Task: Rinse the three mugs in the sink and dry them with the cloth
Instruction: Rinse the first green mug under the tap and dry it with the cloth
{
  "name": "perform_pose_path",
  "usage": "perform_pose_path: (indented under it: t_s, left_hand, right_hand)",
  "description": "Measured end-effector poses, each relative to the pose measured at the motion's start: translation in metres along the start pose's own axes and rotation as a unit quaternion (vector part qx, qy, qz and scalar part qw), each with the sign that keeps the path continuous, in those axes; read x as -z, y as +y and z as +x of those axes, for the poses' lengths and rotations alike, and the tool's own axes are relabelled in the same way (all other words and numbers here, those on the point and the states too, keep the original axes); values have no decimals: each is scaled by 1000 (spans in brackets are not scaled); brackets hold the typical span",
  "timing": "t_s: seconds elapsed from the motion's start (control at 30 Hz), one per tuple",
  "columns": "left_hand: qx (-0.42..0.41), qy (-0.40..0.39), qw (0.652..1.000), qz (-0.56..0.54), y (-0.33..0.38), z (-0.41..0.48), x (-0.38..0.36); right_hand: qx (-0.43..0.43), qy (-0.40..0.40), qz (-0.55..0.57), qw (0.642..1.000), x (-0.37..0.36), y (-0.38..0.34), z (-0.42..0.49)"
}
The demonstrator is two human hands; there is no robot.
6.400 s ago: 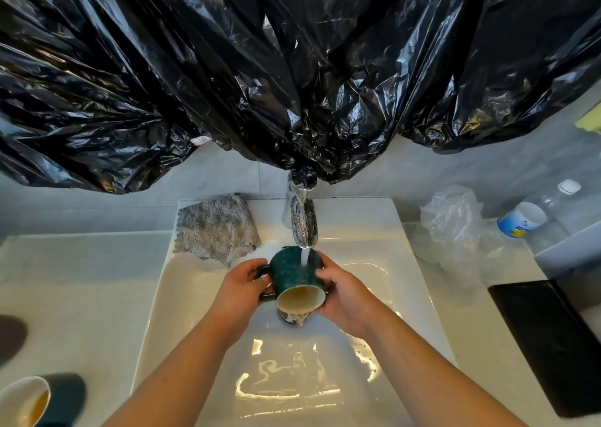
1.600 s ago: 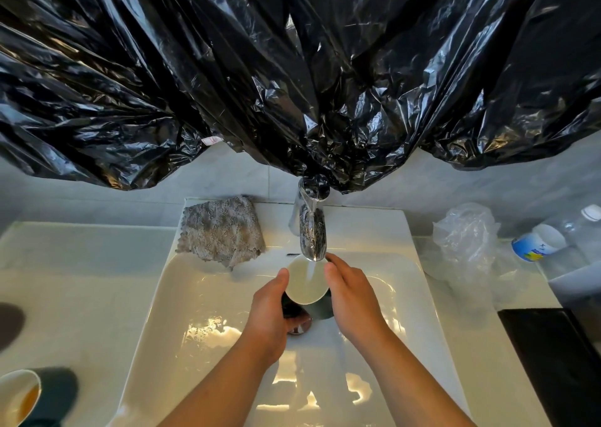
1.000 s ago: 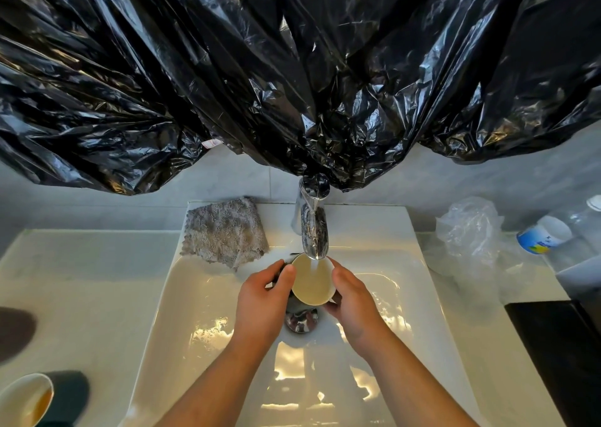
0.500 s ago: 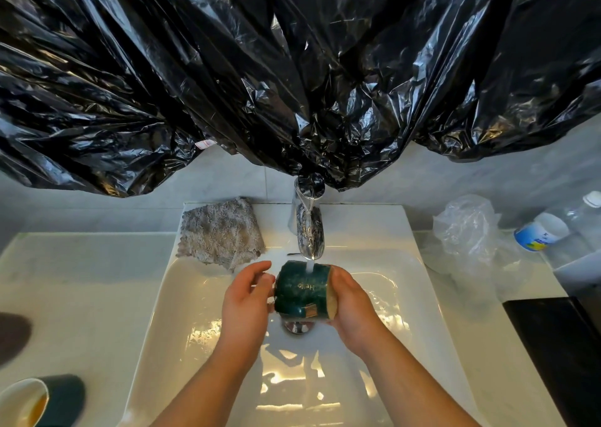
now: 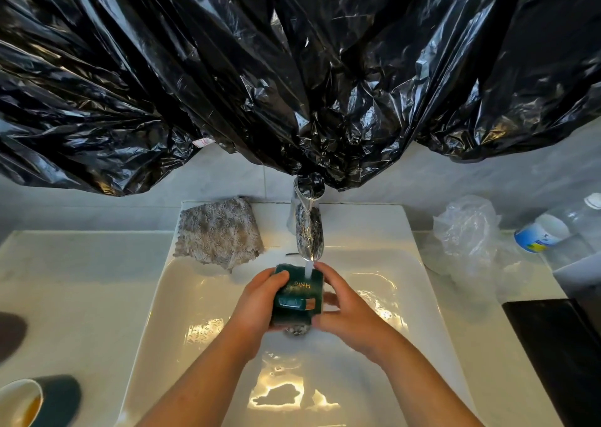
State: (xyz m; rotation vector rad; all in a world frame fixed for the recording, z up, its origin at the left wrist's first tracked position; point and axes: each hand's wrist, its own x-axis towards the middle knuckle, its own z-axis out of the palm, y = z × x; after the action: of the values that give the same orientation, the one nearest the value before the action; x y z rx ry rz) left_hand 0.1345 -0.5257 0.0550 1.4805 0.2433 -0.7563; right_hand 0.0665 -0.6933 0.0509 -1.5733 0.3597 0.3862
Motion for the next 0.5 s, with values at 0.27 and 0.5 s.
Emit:
perform_pose_path:
  t_s: [0.27,0.5]
  left_hand:
    - [-56,-82,995,-13,-2,-1,3]
    - [-76,-58,995,-4,-6,0,4]
  right_hand:
    - [-17,19,89,996,3,-11,1]
    - [-70,11,53,996,-1,-13,2]
